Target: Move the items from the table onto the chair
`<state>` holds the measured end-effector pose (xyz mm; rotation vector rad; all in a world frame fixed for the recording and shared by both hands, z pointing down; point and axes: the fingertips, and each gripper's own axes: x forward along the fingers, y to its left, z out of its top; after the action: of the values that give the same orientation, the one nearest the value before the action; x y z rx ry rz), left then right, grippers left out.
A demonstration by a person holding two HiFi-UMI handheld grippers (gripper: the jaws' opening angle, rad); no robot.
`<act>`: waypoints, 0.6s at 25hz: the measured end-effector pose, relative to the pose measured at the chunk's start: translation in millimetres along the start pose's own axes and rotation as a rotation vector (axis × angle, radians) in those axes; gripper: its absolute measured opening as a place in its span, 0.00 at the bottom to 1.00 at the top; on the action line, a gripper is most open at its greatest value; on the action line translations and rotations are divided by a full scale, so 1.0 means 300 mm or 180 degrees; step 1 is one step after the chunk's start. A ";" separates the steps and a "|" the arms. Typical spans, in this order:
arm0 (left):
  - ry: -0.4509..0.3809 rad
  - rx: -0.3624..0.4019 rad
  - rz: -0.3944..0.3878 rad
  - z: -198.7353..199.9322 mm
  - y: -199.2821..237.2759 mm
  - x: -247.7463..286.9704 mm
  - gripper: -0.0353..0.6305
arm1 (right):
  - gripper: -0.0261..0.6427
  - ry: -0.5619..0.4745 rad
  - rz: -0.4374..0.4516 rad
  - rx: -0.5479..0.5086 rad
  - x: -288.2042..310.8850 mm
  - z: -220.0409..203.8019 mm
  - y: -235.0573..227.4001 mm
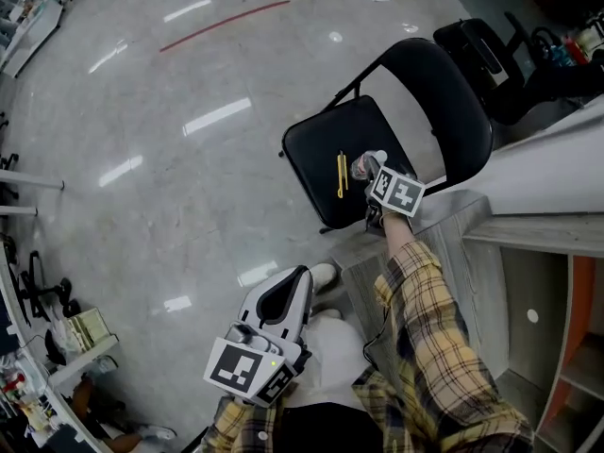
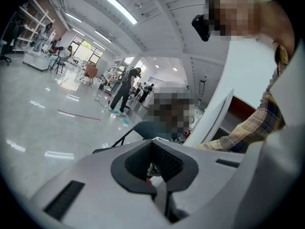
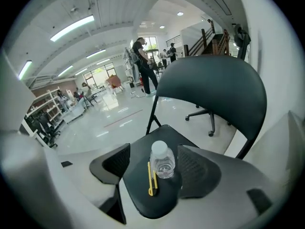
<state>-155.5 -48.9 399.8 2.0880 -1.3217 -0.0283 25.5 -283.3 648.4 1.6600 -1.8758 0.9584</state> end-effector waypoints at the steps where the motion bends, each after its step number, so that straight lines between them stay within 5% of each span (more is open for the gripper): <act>1: -0.0039 0.0058 -0.0050 0.035 -0.019 0.001 0.06 | 0.49 -0.0034 0.0074 0.0033 -0.035 0.029 0.018; 6: -0.0131 0.0352 -0.0335 0.178 -0.140 0.008 0.06 | 0.48 -0.0437 0.0384 -0.0016 -0.278 0.188 0.113; 15: -0.0096 0.0931 -0.1134 0.296 -0.456 0.106 0.06 | 0.48 -0.1752 0.0715 0.0093 -0.928 0.439 0.090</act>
<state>-61.6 -82.8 267.1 2.5600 -1.0013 -0.0206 60.9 -196.7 353.6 1.8971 -2.4552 0.6475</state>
